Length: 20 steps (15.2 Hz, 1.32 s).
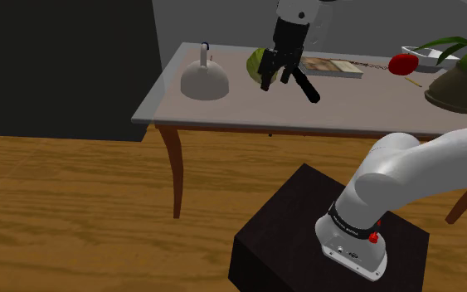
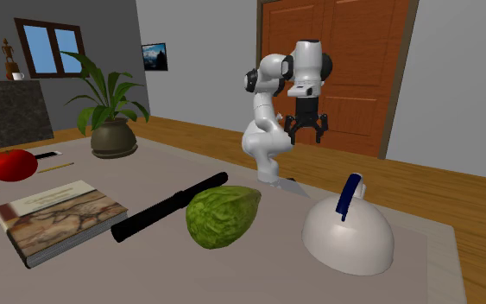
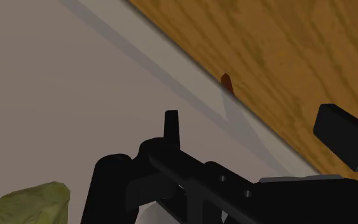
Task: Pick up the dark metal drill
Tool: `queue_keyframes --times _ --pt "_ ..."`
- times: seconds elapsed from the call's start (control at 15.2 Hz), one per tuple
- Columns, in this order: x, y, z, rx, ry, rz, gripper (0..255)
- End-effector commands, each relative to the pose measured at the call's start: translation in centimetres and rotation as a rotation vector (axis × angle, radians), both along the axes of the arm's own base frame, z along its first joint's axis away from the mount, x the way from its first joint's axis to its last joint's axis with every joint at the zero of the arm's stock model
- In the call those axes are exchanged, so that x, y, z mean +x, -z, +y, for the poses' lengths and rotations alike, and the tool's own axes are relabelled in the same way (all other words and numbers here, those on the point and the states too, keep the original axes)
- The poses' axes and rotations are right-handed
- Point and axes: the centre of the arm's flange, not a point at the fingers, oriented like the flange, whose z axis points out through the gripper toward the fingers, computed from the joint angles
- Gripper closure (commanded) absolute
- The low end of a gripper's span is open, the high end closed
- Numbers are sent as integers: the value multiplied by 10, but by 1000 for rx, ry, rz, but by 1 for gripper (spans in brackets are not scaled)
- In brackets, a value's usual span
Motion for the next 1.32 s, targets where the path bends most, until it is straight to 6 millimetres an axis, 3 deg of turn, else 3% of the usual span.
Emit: queue_keyframes --times 0.0,0.66,1.25 --pt "0 0 0 0 0 0 0" --pt "59 24 -117 11 187 32 0" --pt "93 48 -230 20 355 61 0"
